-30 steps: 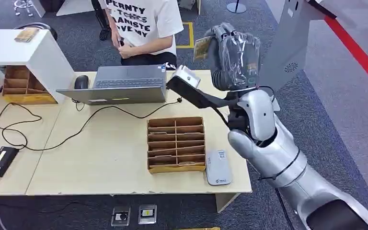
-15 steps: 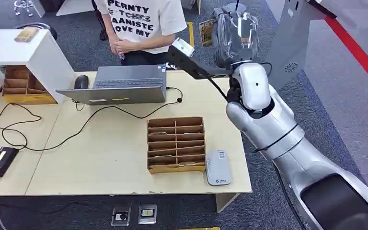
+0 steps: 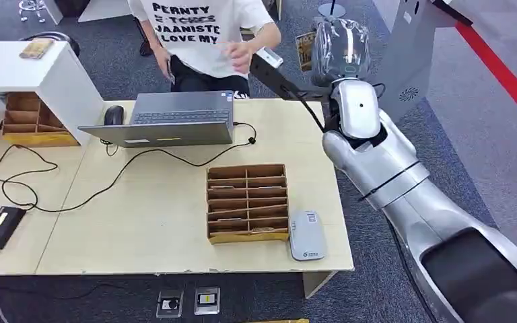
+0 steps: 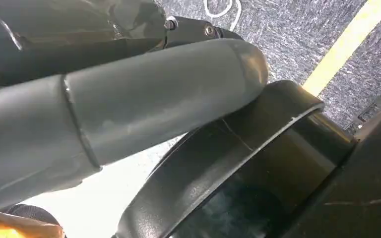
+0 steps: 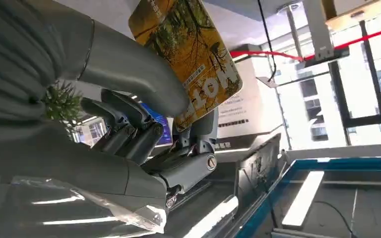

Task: Pass the card to the sensor for recognition and then transmit it.

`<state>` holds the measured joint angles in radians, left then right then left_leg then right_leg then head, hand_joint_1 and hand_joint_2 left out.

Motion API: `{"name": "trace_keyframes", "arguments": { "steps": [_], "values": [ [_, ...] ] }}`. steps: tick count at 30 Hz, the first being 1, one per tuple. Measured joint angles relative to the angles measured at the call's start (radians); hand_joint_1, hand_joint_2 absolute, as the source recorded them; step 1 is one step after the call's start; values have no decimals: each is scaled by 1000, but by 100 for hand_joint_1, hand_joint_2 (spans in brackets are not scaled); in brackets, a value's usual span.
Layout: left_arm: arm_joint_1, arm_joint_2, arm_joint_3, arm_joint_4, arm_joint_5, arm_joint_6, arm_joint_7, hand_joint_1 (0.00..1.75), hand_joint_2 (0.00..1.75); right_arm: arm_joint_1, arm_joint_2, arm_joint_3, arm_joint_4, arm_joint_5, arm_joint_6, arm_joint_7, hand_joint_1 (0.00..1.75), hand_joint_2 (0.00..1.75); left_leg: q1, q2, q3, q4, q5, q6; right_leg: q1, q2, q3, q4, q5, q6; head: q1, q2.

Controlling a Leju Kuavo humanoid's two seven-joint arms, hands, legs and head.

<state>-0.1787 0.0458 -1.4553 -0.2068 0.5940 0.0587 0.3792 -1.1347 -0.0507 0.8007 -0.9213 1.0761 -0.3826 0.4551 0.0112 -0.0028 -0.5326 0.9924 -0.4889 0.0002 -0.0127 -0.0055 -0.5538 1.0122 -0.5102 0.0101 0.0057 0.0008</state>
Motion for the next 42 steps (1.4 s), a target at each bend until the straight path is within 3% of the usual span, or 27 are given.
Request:
{"name": "trace_keyframes", "arguments": {
  "steps": [20, 28, 29, 30, 42],
  "values": [
    [0, 0, -24, 1, 0, 0, 0, 0, 0, -37, -29, 27, 164, 8, 25, 108, 175, 175, 0, 0, 0, 0, 0, 0, 0, 0, 0, 0, 0, 0, 0, 0],
    [0, 0, -24, 1, 1, 0, 0, 0, 0, -36, -48, 31, 182, 11, 24, 115, 175, 175, 0, 0, 0, 0, 0, 0, 0, 0, 0, 0, 0, 0, 0, 0],
    [0, 0, -24, 1, 1, 0, 0, 0, 0, -36, -49, 31, 183, 11, 24, 116, 38, 175, 0, 0, 0, 0, 0, 0, 0, 0, 0, 0, 0, 0, 0, 0],
    [0, 0, -24, 1, 1, 0, 0, 0, 0, -36, -49, 31, 184, 11, 24, 116, 5, 175, 0, 0, 0, 0, 0, 0, 0, 0, 0, 0, 0, 0, 0, 0],
    [0, 0, -24, 1, 0, 0, 0, 0, 0, -34, -68, 31, 198, 5, 21, 117, 0, 175, 0, 1, 0, 1, 0, 0, 0, 0, 0, 0, 0, 0, 0, 0]
  ]
}}
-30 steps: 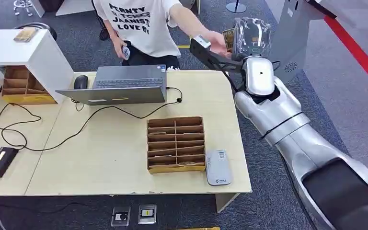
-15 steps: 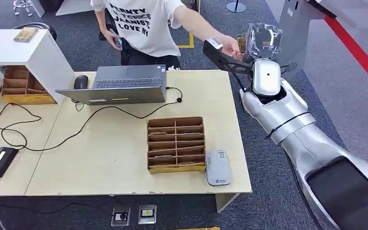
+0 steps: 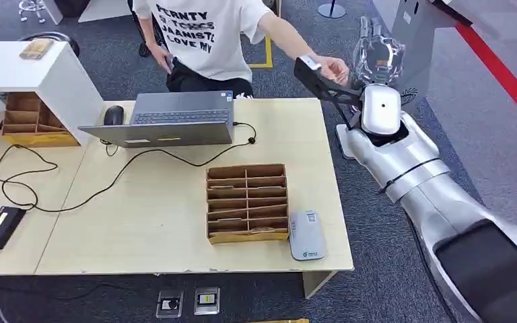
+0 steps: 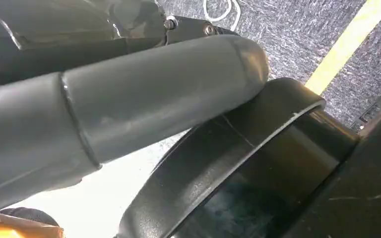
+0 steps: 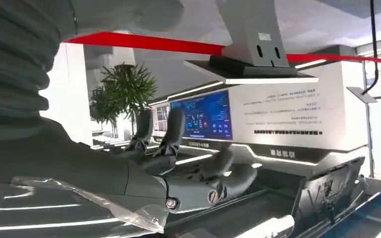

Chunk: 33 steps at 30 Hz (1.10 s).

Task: Pass the card to the sensor for recognition and then transmit it.

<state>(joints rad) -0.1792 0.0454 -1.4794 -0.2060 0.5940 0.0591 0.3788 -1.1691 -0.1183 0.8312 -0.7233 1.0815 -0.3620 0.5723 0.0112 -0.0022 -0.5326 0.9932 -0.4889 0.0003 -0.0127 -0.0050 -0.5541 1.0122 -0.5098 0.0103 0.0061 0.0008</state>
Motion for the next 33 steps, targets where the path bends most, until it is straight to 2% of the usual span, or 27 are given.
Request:
{"name": "trace_keyframes", "arguments": {
  "steps": [11, 17, 21, 25, 27, 29, 33],
  "values": [
    [0, 0, 0, 0, 0, 0, 0, 0, 0, 7, -2, 0, 0, -17, -43, -42, 0, 175, 0, 0, 0, 0, 0, 0, 0, 0, 0, 0, 0, 0, 0, 0],
    [0, 0, -1, 0, 2, 0, 0, 0, 0, 38, -2, -1, -61, -40, -121, -105, 0, 175, 0, 0, 0, 0, 0, 0, 0, 0, 0, 0, 0, 0, 0, 0],
    [1, 0, -1, 0, 18, 2, -2, 0, 0, 105, -3, -10, -184, -67, -183, -131, 0, 175, 0, 0, 0, 0, 0, 0, 0, 0, 0, 0, 0, 0, 0, 0],
    [4, 0, -1, 0, 30, 3, -3, 0, 0, 185, -7, -18, -339, -67, -211, -131, 0, 175, 0, 0, 0, 0, 0, 0, 0, 0, 0, 0, 0, -1, 0, 0],
    [4, 0, 0, 0, 44, 6, -4, 0, 0, 239, -8, -23, -413, -92, -273, -165, 0, 175, 0, 0, 1, 0, 0, 0, 0, 0, 0, 0, 0, -1, 0, 0],
    [6, 0, 0, 0, 58, 10, -5, 0, 0, 324, -10, -40, -514, -79, -326, -188, 0, 175, 0, 0, 1, 0, 0, 0, 0, -1, 1, 0, 0, 0, 0, 0],
    [10, 0, 2, 0, 80, 13, -6, 0, 0, 505, -13, -72, -707, -42, -337, -246, 0, 175, 0, 0, 1, 0, -1, 0, 0, 0, 1, 0, 0, -1, 0, 0]
  ]
}}
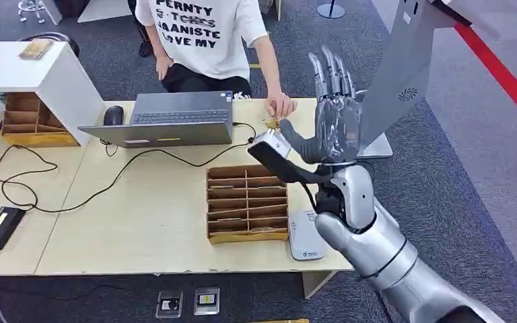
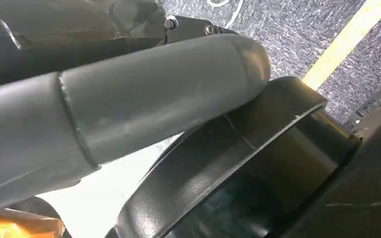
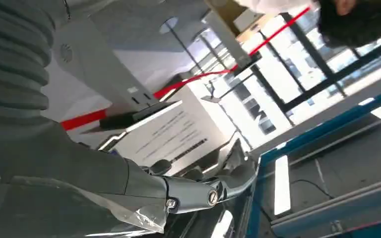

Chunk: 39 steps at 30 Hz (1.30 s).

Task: Pass the card to the sensor for recognition and then transmit it.

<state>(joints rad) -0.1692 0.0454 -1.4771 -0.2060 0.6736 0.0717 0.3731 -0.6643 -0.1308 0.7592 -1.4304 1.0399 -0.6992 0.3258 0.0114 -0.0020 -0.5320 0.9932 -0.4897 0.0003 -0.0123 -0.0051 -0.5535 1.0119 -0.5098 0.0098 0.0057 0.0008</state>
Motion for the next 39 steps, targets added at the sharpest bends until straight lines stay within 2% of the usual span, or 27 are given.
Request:
{"name": "trace_keyframes", "arguments": {
  "steps": [4, 11, 15, 21, 27, 29, 37, 39],
  "values": [
    [4, 0, 0, 1, 15, 5, 0, 0, 0, 149, -3, -46, -168, 16, -1, -71, 0, 175, 0, 1, 0, 0, 0, 0, 0, 0, 0, 0, 0, 0, 0, 0],
    [8, 0, 2, 1, 37, 16, 0, 0, 0, 328, -3, -106, -329, -42, -1, -159, 0, 175, 0, 1, 0, 0, 0, 0, 0, 0, 0, 0, 0, 0, 0, 0],
    [8, 0, 3, 1, 44, 18, 0, 0, 0, 386, -3, -124, -374, -47, 0, -182, 0, 175, 0, 1, 0, 0, 0, 0, 0, 0, 0, 0, 0, 0, 0, 0],
    [8, 0, 3, 1, 47, 19, 0, 0, 0, 415, -2, -142, -412, -60, 0, -187, 0, 175, 0, 1, 0, 0, 0, 0, 0, 1, 0, 0, 0, 0, 0, 0],
    [10, -5, 8, 1, 60, 28, -3, 0, 0, 469, 4, -149, -414, -124, 1, -267, 3, 175, 0, 1, 0, 0, 0, 0, 0, 0, 0, 0, 0, 0, 0, 0],
    [10, -5, 8, 2, 60, 28, -3, 0, 0, 483, 7, -148, -413, -115, 1, -267, 10, 175, 0, 1, 0, 0, 0, 0, 0, 0, 0, 0, 0, 0, 0, 0],
    [10, -5, 8, 3, 55, 18, -9, 0, 0, 492, 5, -121, -392, -99, 2, -208, 10, 175, 0, 1, 0, 0, 0, 0, 0, 0, 0, 0, 0, 0, 0, 0],
    [10, -5, 8, 3, 55, 18, -9, 0, 0, 492, 5, -113, -386, -97, 2, -210, 19, 175, 0, 1, 0, 0, 0, 0, 0, 0, 0, 0, 0, 0, 0, 0]
  ]
}}
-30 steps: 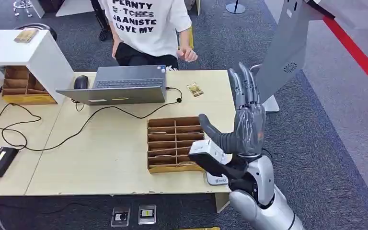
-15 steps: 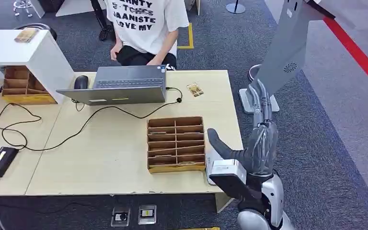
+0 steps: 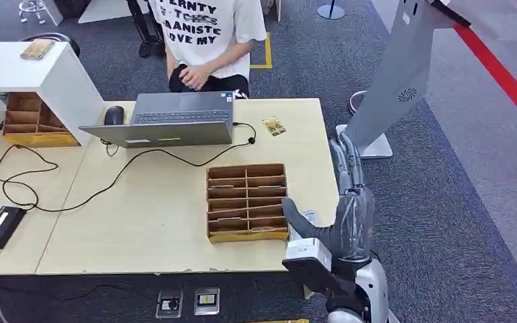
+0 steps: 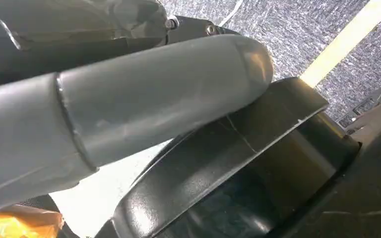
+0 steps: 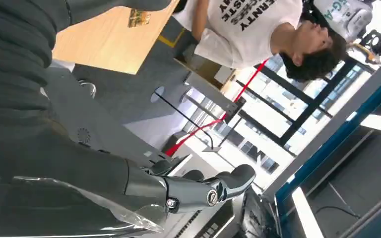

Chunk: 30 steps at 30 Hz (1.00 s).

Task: Pass the card to the sensor for recognition and then transmit it.

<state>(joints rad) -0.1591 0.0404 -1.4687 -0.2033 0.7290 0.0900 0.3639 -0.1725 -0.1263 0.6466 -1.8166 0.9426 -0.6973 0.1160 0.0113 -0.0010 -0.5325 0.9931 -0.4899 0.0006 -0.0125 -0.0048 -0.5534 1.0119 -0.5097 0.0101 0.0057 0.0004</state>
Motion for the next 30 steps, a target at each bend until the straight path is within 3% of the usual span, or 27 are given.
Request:
{"name": "trace_keyframes", "arguments": {
  "steps": [2, 3, 5, 8, 9, 12, 14, 30],
  "values": [
    [0, 0, 0, 0, 0, 0, 0, 0, 0, 0, 0, 8, 8, 2, 0, -7, 26, 175, 0, 0, 0, 0, 0, 0, 0, 0, 0, 0, 0, 0, 0, 0],
    [0, 0, 0, 0, 0, 0, 0, 0, 0, 0, 0, 12, 12, 2, 1, -7, 40, 175, 0, 0, 0, 0, 0, 0, 0, 0, 0, 0, 0, 0, 0, 0],
    [0, 0, 0, 0, 1, 0, 0, 0, 0, -1, 0, 27, 20, -2, 15, 2, 77, 175, 0, 0, 0, 0, 0, 0, 0, 0, 0, 0, 0, 0, 0, 0],
    [0, 0, 0, 0, 5, 3, 0, 0, 0, -1, 0, 54, 38, -23, 35, 18, 155, 175, 0, 0, 0, 0, 0, 0, 0, 0, 0, 0, 0, 0, 0, 0],
    [0, 0, 0, 0, 5, 5, 0, 0, 0, -1, 0, 63, 45, -24, 41, 18, 157, 175, 0, 0, 0, 0, 0, 0, 0, 0, 0, 0, 0, 0, 0, 0],
    [0, 0, 0, 0, 5, 5, 0, 0, 0, -1, 0, 94, 76, -30, 61, 23, 141, 175, 0, 0, 0, 0, 0, 0, 0, 0, 0, 0, 0, 0, 0, 0],
    [0, 0, 0, 0, 5, 4, 0, 0, 0, -1, 1, 114, 99, -30, 72, 26, 112, 175, 0, 0, 0, 0, 0, 0, 0, 0, 0, 0, 0, 0, 0, 0],
    [0, 0, 0, 0, -9, 0, 0, 0, 0, 4, 3, 175, 167, -18, 108, 48, 108, 175, 0, 0, 0, 0, 0, 0, 0, 0, 0, 0, 0, 0, 0, 0]
  ]
}}
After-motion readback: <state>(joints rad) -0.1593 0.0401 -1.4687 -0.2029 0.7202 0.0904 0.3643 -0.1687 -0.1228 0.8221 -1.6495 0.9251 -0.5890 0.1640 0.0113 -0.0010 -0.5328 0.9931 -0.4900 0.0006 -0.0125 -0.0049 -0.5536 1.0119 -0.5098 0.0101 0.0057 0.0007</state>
